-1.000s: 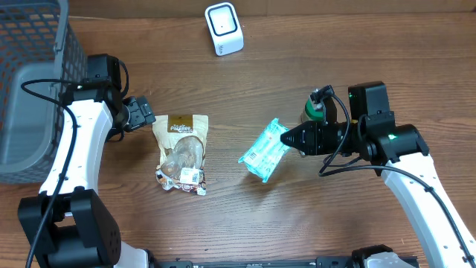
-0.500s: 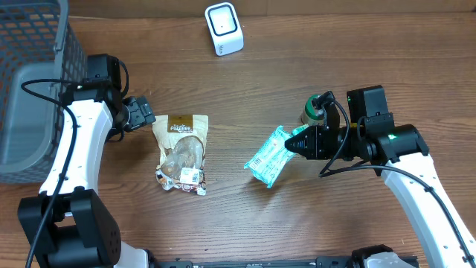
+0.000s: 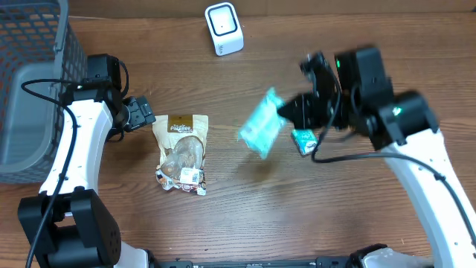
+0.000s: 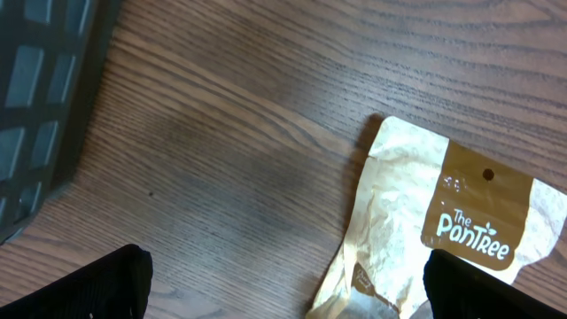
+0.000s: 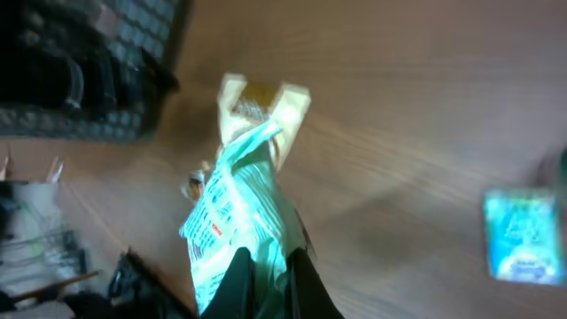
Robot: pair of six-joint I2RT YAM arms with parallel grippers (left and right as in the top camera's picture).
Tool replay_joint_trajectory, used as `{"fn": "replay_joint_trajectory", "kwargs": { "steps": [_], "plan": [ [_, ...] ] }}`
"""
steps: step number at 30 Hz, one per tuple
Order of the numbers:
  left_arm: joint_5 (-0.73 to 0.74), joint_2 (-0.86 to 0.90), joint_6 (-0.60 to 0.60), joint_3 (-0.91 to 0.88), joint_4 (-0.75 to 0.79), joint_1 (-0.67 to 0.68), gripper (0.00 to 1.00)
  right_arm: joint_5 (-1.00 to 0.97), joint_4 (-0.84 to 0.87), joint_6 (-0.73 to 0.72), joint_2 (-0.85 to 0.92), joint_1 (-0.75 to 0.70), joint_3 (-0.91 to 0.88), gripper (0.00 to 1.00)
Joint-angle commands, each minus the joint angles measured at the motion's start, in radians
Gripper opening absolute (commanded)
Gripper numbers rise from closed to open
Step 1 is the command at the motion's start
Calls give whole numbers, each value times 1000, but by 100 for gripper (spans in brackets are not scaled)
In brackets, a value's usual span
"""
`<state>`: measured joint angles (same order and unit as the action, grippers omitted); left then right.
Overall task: Scan the item barcode
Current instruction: 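Raise the teal packet up to the white scanner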
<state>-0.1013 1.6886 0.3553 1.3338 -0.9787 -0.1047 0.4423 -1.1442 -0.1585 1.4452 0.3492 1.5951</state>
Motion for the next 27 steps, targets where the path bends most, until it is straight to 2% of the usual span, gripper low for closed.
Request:
{"fn": "replay_joint_trajectory", "kwargs": {
  "steps": [1,5,7,14,22,27],
  "plan": [
    [1,-23,-23,5,0,2,100,-168,-73,0,142,58,286,3],
    [1,-23,-23,5,0,2,100,-333,-229,45,356,111,671,4],
    [1,-23,-23,5,0,2,100,-381,-222,103,420,128,757,4],
    [1,-23,-23,5,0,2,100,-684,34,381,574,207,761,4],
    [1,-23,-23,5,0,2,100,-837,346,641,751,237,761,4],
    [1,-23,-23,5,0,2,100,-926,581,864,858,238,761,4]
  ]
}}
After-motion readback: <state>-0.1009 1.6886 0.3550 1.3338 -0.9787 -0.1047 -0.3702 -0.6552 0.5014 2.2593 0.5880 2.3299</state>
